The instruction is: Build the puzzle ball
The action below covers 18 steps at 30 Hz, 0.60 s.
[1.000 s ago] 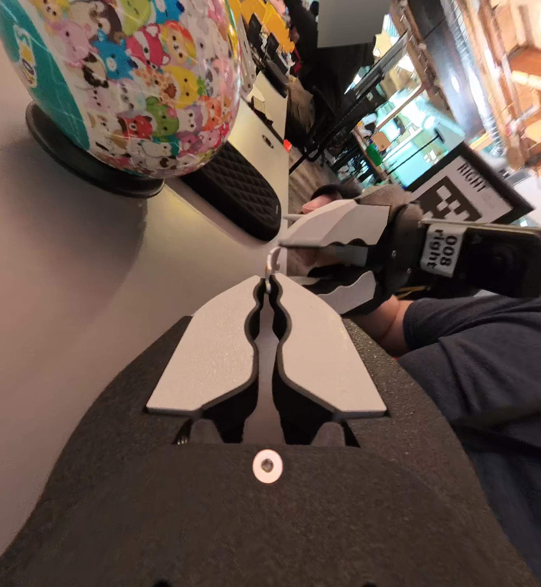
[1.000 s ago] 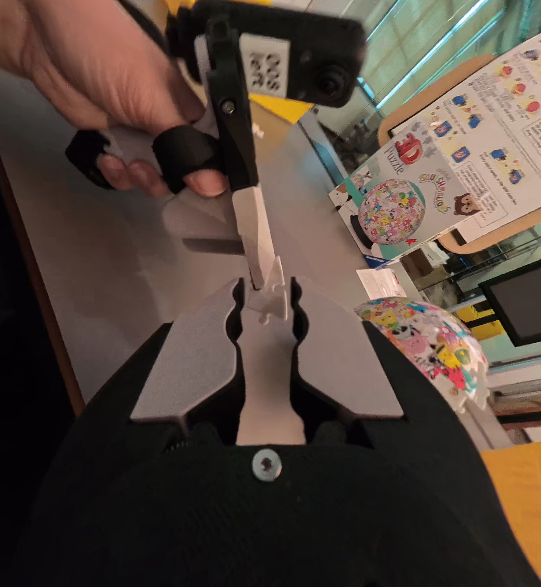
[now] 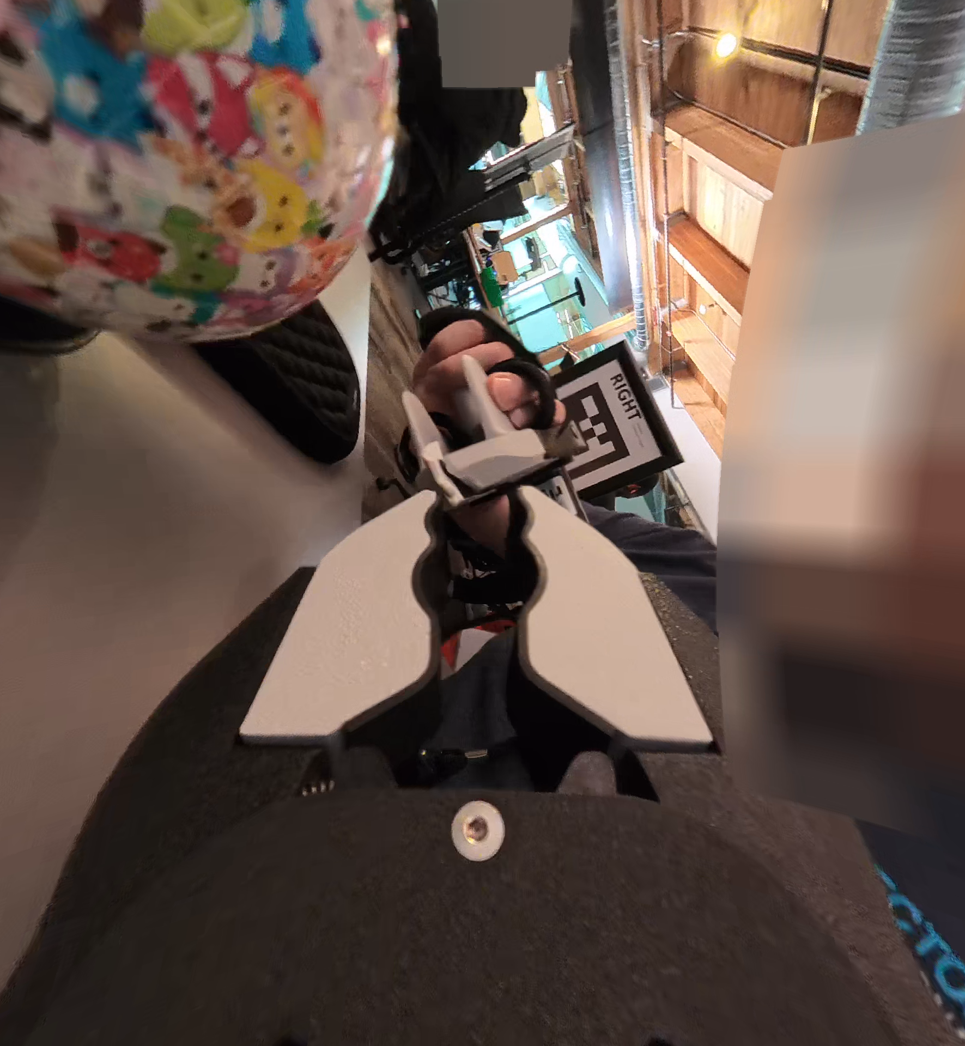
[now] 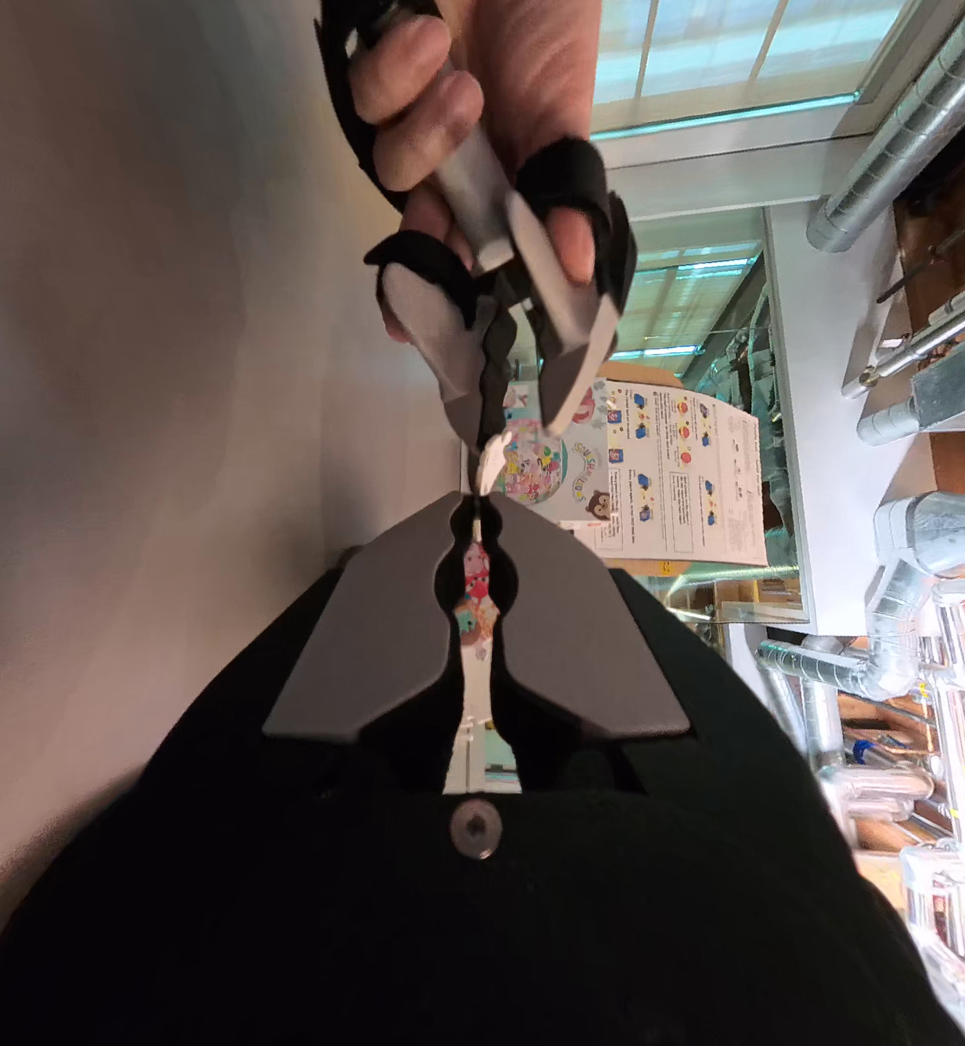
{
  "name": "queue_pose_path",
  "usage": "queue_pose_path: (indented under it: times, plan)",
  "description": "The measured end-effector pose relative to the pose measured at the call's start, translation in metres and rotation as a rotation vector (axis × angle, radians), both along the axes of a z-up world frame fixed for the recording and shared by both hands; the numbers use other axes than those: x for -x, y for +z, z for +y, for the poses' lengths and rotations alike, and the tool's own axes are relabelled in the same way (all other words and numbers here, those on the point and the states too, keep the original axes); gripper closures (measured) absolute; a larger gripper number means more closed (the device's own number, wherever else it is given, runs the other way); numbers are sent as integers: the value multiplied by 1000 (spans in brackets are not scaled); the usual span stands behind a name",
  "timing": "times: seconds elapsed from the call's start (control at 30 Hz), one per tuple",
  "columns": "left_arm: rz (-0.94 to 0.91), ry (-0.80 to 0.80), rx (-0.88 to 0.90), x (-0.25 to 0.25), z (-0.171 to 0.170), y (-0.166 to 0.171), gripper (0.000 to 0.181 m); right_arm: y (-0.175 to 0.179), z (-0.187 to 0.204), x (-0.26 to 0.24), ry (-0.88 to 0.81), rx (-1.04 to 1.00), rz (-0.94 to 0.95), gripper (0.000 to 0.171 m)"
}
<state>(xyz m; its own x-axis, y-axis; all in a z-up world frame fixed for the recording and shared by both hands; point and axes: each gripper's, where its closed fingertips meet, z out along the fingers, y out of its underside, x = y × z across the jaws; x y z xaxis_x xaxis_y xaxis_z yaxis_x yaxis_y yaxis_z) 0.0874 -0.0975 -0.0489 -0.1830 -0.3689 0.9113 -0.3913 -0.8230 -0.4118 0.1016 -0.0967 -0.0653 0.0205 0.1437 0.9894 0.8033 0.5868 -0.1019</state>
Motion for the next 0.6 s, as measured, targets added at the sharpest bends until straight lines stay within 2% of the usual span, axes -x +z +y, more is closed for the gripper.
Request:
queue_pose_path:
  times: [0.03,0.2,0.3,0.37,0.47,0.53,0.6]
  plan:
    - [-28,17,-58,3,3,4,158,2,-1,-4,-9,10,16,168]
    - [-162,219,-548,18,42,24,117,33,-13,-50,-64,119,139,168]
    - [-124,265,-941,15,73,11,89,34,-3,-94,-127,235,159,168]
    - [-80,215,-1139,2,86,-6,76,21,7,-108,-156,276,115,167]
    - [-79,116,-1218,-22,94,-21,59,0,18,-104,-167,364,63,168]
    - [-111,70,-1199,-34,103,-22,52,-5,24,-100,-171,410,58,167]
    - [-139,-14,-1158,-41,107,-26,49,-1,25,-94,-135,455,128,168]
